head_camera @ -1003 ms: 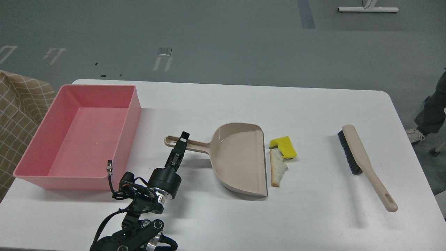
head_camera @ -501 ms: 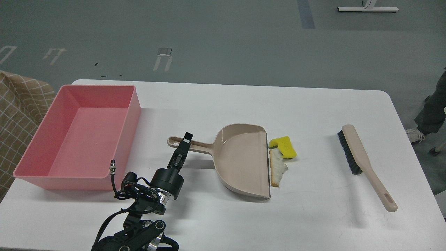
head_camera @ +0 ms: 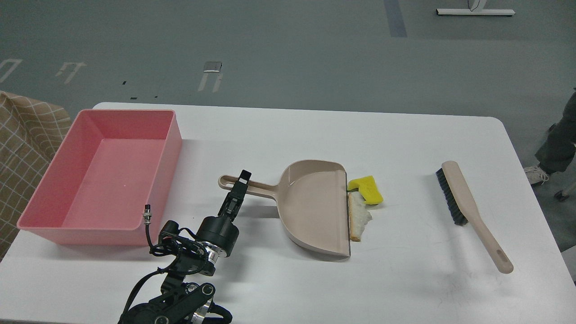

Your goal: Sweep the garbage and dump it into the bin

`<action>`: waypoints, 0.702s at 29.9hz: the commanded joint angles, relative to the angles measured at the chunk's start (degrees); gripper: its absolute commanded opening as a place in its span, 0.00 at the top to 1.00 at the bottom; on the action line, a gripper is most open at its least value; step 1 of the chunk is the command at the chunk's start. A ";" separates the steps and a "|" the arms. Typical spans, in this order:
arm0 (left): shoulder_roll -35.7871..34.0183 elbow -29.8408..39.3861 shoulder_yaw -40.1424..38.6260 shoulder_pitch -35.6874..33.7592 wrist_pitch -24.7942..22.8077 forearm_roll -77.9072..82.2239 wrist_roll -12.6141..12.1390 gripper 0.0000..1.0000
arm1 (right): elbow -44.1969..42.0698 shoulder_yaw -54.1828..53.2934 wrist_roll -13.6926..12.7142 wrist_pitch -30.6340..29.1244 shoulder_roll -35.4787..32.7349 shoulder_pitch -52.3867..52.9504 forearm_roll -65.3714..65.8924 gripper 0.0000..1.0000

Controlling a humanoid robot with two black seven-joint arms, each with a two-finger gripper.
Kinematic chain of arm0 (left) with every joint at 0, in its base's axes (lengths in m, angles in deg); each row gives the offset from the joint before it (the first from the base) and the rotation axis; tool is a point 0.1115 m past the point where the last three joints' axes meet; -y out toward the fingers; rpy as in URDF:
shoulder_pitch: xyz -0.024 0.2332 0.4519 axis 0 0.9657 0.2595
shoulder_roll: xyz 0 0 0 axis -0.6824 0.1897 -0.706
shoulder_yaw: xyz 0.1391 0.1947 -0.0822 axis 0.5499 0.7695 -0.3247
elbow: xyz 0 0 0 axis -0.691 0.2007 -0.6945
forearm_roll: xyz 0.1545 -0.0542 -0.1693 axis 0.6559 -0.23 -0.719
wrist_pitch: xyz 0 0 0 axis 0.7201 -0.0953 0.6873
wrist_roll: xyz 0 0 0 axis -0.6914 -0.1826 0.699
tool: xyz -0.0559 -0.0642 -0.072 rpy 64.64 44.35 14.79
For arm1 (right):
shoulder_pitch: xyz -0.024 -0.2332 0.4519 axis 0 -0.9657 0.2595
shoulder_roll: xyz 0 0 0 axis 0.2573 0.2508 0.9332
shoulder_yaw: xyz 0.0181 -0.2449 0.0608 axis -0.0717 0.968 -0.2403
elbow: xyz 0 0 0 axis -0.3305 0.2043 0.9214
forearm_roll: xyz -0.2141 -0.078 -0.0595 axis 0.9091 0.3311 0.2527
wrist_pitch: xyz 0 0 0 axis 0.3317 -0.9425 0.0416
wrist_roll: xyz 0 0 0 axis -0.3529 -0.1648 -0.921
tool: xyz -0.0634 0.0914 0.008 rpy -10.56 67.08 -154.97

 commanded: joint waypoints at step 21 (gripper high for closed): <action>-0.01 -0.07 0.00 -0.36 0.01 -0.08 0.00 0.90 | 0.01 32.46 1.03 0.00 4.11 20.68 13.16 0.03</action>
